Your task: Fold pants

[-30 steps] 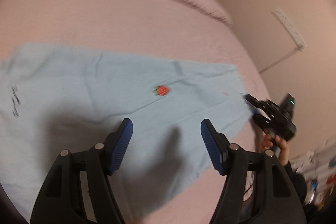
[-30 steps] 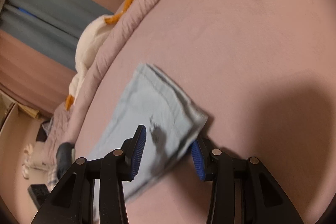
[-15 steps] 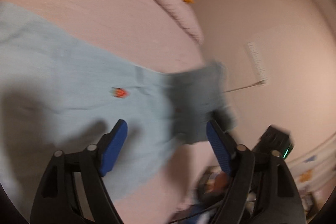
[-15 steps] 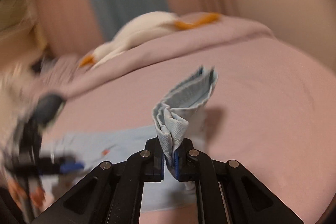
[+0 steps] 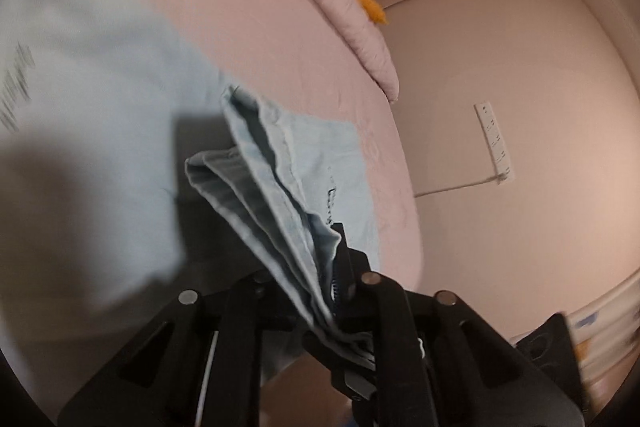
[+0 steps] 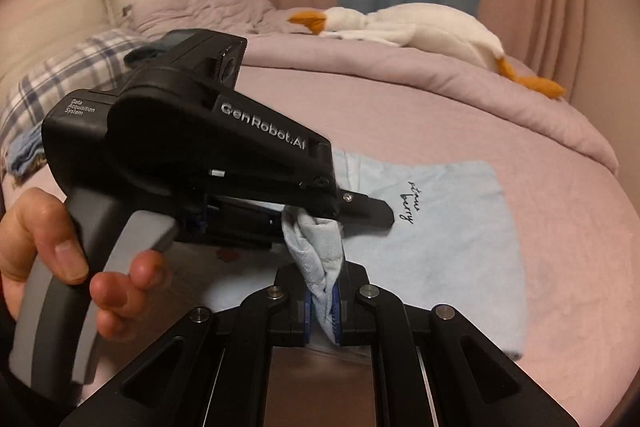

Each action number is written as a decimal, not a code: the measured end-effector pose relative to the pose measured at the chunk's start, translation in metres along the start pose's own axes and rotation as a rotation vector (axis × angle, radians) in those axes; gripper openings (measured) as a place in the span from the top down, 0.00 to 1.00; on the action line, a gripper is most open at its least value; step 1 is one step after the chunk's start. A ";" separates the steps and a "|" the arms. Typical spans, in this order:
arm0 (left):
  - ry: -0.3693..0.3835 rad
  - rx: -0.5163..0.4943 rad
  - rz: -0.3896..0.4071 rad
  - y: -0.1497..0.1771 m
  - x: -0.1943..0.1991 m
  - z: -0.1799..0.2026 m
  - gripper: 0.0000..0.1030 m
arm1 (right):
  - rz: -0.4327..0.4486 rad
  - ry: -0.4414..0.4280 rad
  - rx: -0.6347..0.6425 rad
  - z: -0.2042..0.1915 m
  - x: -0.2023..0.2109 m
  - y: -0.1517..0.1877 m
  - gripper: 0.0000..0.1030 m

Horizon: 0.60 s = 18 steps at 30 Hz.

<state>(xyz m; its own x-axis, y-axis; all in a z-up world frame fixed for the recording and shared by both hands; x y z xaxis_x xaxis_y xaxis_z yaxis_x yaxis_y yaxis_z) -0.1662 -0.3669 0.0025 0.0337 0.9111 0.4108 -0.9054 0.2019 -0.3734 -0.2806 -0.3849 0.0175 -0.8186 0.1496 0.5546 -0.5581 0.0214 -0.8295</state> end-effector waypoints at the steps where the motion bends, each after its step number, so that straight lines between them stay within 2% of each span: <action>1: -0.018 -0.035 0.017 -0.003 0.008 0.001 0.91 | 0.004 -0.007 0.006 -0.005 -0.004 -0.006 0.91; 4: -0.075 -0.099 0.048 -0.016 0.023 -0.006 0.91 | 0.030 -0.022 0.046 -0.026 -0.001 -0.016 0.91; 8: -0.165 -0.128 0.052 -0.023 0.027 -0.040 0.91 | 0.024 -0.065 0.070 -0.052 -0.016 -0.018 0.91; 9: -0.201 -0.149 0.032 -0.021 0.028 -0.052 0.86 | 0.013 -0.075 0.073 -0.059 -0.022 -0.017 0.91; 10: -0.271 -0.173 0.022 -0.020 0.030 -0.063 0.85 | 0.000 -0.080 0.080 -0.067 -0.029 -0.014 0.91; 11: -0.350 -0.202 0.020 -0.020 0.032 -0.074 0.87 | -0.010 -0.081 0.086 -0.071 -0.033 -0.012 0.88; 13: -0.361 -0.213 0.027 -0.020 0.041 -0.082 0.83 | -0.102 -0.116 0.079 -0.081 -0.054 0.002 0.65; 14: -0.367 -0.212 0.037 -0.021 0.047 -0.082 0.75 | -0.165 -0.149 0.059 -0.084 -0.064 0.011 0.50; 15: -0.380 -0.222 0.050 -0.023 0.052 -0.082 0.68 | -0.170 -0.157 0.046 -0.084 -0.065 0.015 0.50; 18: -0.412 -0.260 0.093 -0.025 0.072 -0.075 0.66 | -0.165 -0.210 0.016 -0.075 -0.048 0.010 0.50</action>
<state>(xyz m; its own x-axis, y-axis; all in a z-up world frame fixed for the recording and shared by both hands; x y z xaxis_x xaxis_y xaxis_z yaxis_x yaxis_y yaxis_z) -0.1095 -0.2793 -0.0215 -0.2595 0.7225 0.6408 -0.7595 0.2572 -0.5975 -0.2361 -0.3174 -0.0222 -0.7257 -0.0626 0.6852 -0.6871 0.0123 -0.7265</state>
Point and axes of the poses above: each gripper's, at about its wrist camera, not at the fingertips, and x roughly against the way its jaws point, z to its right, y to its underside, the point moved 6 cm from there along -x, roughly the way its jaws point, and after that the axes turned 6 degrees about z, right-handed, at the moved point
